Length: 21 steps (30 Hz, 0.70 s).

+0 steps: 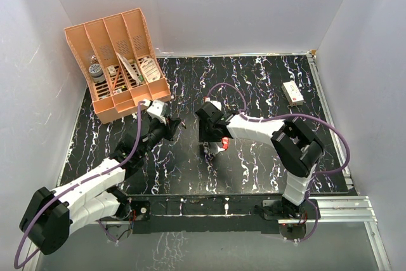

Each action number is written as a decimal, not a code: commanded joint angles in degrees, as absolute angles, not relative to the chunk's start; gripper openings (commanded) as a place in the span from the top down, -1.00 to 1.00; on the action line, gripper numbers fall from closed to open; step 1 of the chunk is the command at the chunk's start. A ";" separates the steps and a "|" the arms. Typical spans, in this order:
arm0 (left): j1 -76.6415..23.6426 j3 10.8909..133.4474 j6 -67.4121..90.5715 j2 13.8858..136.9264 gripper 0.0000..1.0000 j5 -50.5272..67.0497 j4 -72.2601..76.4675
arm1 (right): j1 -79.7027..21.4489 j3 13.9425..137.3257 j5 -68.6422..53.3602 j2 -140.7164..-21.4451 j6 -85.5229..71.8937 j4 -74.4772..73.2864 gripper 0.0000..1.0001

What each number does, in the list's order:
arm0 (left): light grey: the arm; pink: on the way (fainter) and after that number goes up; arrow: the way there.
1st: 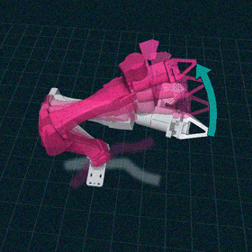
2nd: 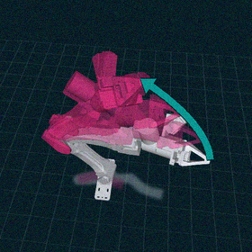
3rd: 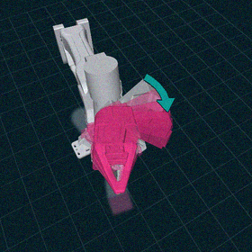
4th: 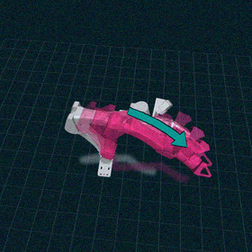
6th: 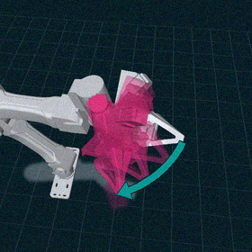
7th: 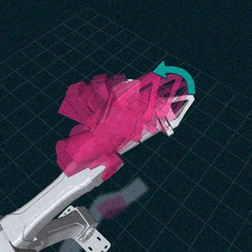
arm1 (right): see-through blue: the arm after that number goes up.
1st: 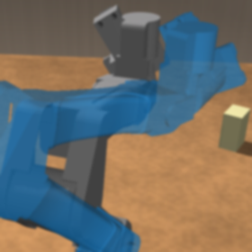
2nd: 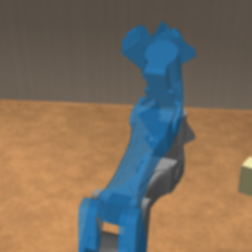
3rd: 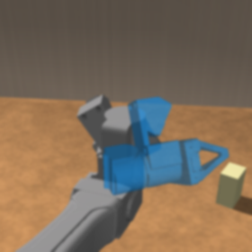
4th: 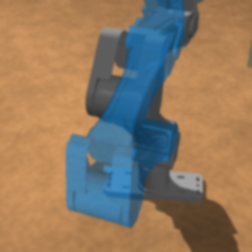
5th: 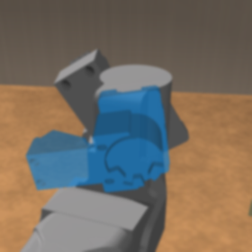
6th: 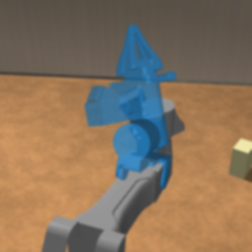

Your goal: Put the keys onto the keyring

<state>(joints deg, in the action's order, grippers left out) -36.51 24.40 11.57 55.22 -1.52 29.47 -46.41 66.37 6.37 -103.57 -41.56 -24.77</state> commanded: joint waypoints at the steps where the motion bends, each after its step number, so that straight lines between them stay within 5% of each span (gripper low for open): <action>1: -36.60 24.17 11.46 53.47 1.00 -1.60 30.30 | -45.66 68.20 8.97 -103.15 -42.63 -24.80 0.28; 14: -36.63 24.07 11.61 53.71 1.00 -1.49 30.53 | -43.56 62.04 10.11 -98.77 -41.14 -25.36 0.99; 21: -36.60 24.15 12.16 54.35 1.00 -0.94 31.07 | -40.68 58.28 12.64 -93.18 -38.13 -25.57 0.63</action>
